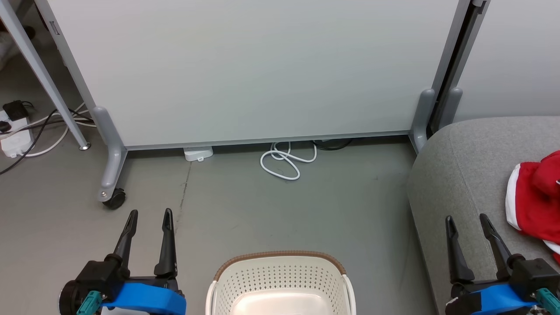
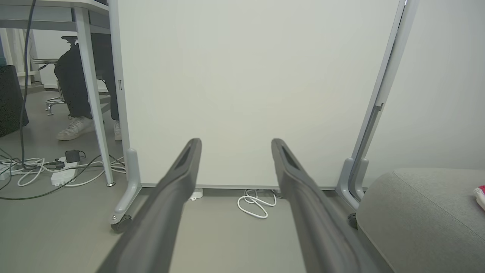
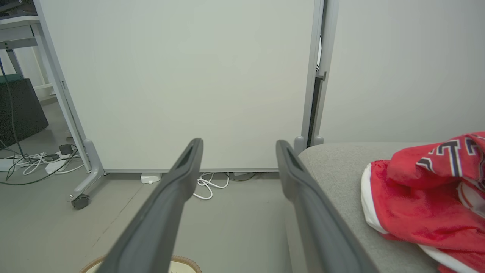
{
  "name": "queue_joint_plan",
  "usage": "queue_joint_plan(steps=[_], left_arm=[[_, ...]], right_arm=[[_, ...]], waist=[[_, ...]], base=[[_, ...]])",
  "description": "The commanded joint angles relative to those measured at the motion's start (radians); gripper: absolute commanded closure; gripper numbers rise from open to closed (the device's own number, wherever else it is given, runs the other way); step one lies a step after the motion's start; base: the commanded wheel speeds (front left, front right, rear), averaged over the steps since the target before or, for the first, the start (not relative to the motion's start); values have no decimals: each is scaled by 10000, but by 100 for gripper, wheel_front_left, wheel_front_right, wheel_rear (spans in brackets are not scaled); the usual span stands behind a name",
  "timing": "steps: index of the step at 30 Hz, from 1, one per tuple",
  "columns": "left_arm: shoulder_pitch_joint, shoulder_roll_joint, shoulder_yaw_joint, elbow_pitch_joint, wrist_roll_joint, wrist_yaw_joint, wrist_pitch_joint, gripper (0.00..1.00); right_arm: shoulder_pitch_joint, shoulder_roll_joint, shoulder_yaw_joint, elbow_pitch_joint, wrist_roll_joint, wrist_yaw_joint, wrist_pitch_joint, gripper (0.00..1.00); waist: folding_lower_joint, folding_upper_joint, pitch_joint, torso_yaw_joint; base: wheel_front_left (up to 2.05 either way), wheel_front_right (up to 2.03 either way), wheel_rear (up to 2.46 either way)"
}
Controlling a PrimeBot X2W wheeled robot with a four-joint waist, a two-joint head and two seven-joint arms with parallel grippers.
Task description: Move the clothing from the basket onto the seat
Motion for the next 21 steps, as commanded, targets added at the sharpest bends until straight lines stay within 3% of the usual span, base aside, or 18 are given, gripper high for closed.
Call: queue_joint_plan(steps=[1,11,12,17,21], left_arm=[[27,-24,55,31,61,-53,-49,0],[-45,-91,137,-17,205,-76,-51,0],[-1,-79,106,-3,145,-19,0,100],[278,-125,109,386,1,-16,80,100],[197,-139,216,387,-782,-19,302,100]], right_arm=[[97,28,10,15,14,3,-4,0],[68,30,57,83,153,5,-4,0],[-1,6,57,66,110,2,0,100],[47,57,31,513,213,0,96,100],[-92,54,-52,586,1052,0,375,100]], waist=[[0,0,1,-8],[0,0,11,-10],[0,0,10,-11],[1,0,15,-16],[1,0,28,-39]], base=[[0,0,0],[0,0,0],[0,0,0],[0,0,0],[0,0,0]])
